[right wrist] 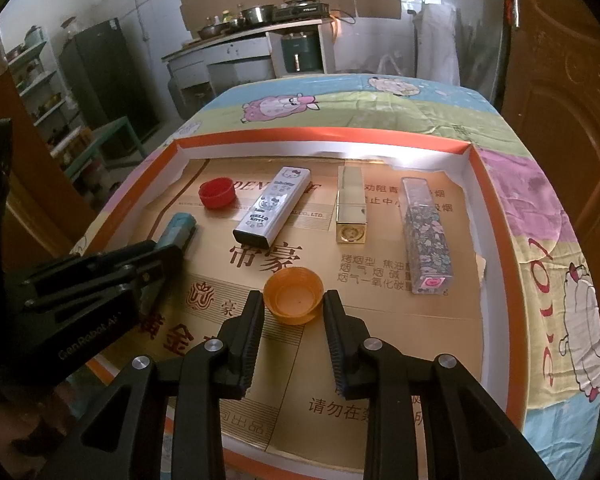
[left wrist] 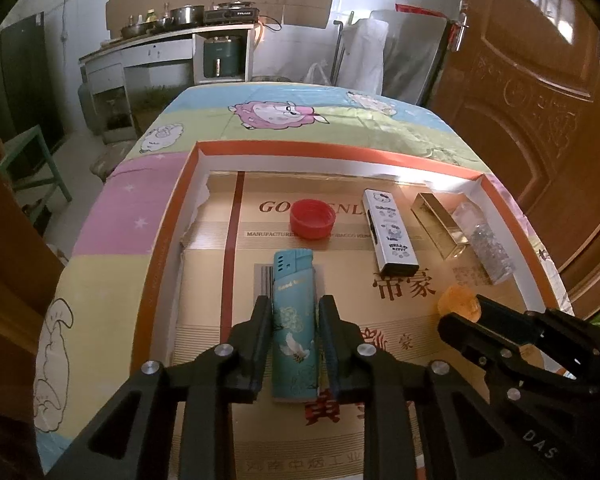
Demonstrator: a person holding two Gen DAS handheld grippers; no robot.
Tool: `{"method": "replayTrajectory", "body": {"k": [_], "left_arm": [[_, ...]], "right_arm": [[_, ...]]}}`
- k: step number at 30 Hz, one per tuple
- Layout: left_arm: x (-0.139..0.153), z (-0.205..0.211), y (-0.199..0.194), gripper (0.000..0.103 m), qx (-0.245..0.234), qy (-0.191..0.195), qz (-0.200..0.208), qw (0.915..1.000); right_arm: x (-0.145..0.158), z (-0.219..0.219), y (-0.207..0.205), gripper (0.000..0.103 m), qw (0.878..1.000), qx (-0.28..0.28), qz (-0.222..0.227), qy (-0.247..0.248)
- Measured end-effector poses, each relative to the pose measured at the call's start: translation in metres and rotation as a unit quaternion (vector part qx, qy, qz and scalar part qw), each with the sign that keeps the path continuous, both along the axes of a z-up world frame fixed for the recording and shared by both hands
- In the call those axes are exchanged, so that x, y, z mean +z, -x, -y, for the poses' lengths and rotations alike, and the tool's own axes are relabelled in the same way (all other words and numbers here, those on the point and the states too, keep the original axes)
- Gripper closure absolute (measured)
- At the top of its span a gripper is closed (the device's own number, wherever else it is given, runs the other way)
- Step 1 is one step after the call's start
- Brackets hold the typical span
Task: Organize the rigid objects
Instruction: 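Open the left gripper releasing the lighter while the right releases the orange cap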
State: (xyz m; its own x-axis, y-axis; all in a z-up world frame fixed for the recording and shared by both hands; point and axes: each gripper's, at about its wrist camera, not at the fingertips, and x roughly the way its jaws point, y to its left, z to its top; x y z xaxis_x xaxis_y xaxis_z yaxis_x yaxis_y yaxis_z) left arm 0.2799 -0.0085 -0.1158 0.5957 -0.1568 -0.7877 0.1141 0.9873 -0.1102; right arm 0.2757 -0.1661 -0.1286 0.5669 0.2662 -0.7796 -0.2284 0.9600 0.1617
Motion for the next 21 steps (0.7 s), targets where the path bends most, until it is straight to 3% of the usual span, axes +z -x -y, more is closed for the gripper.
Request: {"method": "replayTrajectory", "body": {"k": [6,21], "left_arm": [[0.001,0.002,0.001,0.060,0.000,-0.010,0.003,0.9999],[0.013,0.000,0.013,0.059,0.001,-0.009,0.019,0.9998]], "right_arm": [[0.001,0.003,0.000,0.065,1.000,-0.004,0.001,-0.001],[0.007,0.006,0.010,0.065,1.000,-0.009,0.002,-0.005]]}}
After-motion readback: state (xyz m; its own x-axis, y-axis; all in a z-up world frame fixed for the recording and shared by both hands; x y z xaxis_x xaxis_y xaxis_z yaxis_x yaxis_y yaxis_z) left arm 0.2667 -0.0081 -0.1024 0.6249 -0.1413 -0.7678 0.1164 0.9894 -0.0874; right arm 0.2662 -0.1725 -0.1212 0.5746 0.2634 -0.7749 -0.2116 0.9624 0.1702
